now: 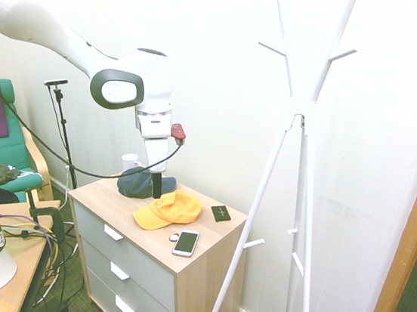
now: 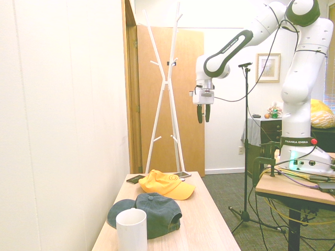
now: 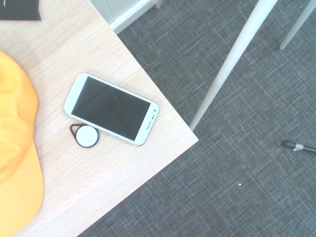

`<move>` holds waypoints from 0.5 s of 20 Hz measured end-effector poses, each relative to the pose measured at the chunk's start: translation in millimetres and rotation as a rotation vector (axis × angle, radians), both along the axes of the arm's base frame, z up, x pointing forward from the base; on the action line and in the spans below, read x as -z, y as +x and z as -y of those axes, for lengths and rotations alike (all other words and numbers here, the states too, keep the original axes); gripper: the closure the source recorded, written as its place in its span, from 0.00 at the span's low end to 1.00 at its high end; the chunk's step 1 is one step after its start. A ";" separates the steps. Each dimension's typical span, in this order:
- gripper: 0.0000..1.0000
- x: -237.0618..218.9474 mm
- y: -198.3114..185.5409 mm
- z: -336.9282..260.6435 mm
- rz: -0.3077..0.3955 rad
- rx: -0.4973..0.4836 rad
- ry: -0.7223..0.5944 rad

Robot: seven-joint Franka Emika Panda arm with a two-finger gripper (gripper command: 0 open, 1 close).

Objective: Hang the cap

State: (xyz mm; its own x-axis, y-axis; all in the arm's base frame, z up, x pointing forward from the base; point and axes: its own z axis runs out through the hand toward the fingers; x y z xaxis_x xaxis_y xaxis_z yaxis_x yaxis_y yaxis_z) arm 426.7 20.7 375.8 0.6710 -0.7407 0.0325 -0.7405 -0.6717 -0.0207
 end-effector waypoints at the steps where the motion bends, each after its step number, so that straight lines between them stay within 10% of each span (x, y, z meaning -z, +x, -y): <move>1: 0.00 0.4 0.1 0.0 -0.001 0.000 0.000; 10: 0.00 15.9 2.9 -79.7 -0.004 -0.098 -0.036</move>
